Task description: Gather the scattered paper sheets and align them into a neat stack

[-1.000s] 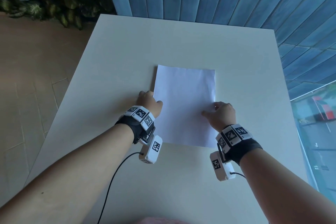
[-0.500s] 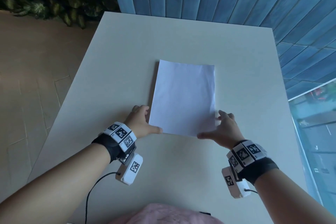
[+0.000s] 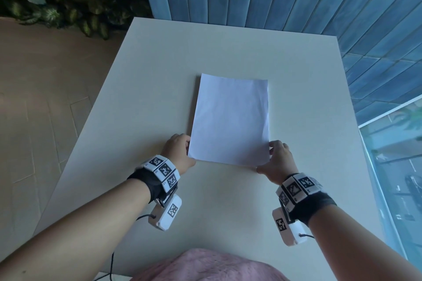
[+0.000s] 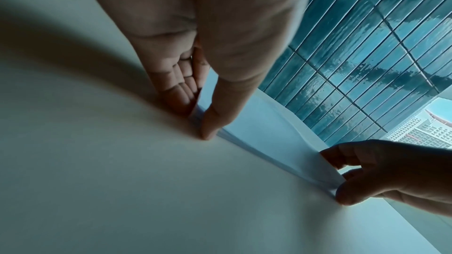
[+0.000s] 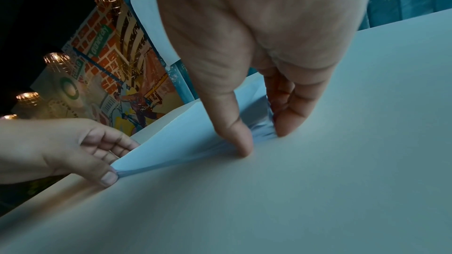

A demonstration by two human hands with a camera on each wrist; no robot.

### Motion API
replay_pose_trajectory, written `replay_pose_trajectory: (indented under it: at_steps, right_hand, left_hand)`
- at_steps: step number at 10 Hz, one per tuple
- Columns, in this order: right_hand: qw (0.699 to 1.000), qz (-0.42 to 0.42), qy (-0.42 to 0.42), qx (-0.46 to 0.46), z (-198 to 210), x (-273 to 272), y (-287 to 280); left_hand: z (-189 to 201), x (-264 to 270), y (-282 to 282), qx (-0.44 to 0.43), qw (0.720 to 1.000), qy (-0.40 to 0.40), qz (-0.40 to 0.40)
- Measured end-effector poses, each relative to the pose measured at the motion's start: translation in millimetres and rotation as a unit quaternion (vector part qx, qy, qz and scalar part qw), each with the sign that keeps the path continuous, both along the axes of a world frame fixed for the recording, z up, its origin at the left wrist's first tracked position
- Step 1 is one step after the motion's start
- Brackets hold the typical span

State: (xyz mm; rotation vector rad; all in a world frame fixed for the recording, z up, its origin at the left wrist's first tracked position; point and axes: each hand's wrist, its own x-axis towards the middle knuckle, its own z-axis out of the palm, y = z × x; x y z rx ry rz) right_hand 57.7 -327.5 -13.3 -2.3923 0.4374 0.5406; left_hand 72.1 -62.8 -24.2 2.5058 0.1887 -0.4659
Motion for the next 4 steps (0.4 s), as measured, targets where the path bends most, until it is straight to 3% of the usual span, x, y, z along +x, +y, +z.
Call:
replay_pose_trajectory:
  at_steps: [3,4]
  right_hand:
    - [1.0,-0.006,0.0,0.019,2,-8,-8]
    - [1.0,-0.017,0.004,0.003,4,-35,-26]
  left_hand:
    - [0,-8,10,-0.023,1.0,0.011,0.014]
    - [-2,-36,31,-0.057,0.997,0.021,0.037]
